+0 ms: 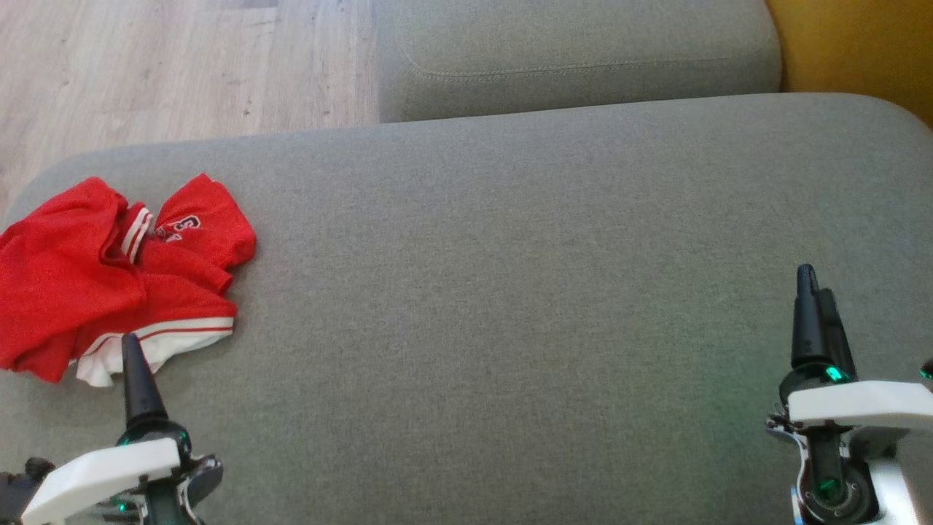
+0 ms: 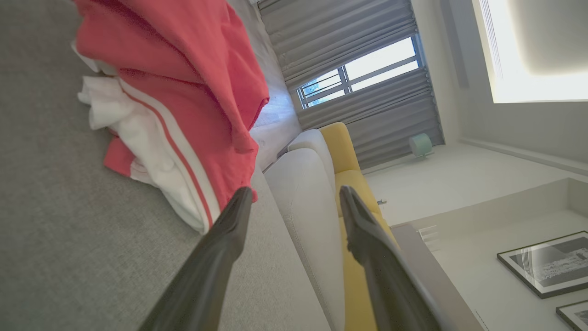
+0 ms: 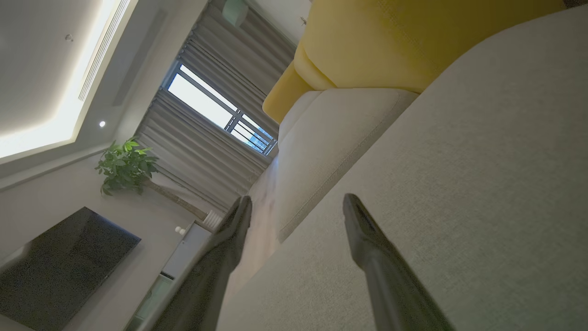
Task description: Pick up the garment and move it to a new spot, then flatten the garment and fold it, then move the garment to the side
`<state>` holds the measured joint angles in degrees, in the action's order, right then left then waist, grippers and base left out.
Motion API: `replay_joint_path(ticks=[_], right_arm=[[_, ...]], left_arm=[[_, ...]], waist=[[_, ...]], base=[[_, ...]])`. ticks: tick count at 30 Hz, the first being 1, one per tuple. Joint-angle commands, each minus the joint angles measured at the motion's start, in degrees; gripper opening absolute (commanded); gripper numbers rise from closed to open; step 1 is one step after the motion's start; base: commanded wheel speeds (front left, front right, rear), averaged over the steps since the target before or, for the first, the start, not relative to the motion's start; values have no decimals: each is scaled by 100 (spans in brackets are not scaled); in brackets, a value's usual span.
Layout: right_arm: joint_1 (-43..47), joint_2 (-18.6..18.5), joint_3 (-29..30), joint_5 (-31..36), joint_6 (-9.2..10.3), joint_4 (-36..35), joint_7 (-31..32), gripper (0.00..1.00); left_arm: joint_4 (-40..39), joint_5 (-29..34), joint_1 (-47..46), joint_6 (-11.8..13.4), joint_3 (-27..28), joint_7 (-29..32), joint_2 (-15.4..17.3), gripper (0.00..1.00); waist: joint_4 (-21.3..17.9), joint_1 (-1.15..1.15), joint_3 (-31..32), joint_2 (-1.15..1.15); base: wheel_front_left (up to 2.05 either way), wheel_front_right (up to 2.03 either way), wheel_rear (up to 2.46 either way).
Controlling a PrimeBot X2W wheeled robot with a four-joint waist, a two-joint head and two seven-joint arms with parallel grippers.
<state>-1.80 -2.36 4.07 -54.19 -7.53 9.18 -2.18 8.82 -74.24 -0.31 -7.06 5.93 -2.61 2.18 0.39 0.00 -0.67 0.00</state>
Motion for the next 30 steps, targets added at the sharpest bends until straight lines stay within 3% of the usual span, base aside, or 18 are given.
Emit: replay_joint_path(ticks=[1,30], right_arm=[[-314,-33,-97,341,2,-292,-105,100],[-244,-41,-406,3538,3,-621,-595,100]], left_arm=[[-286,228,-257,-18,86,-68,48,100],[-824,3490,-185,79,-917,-555,57,100]], waist=[[4,0,-11,0],[-53,0,-90,0]], base=[[0,0,0],[0,0,0]])
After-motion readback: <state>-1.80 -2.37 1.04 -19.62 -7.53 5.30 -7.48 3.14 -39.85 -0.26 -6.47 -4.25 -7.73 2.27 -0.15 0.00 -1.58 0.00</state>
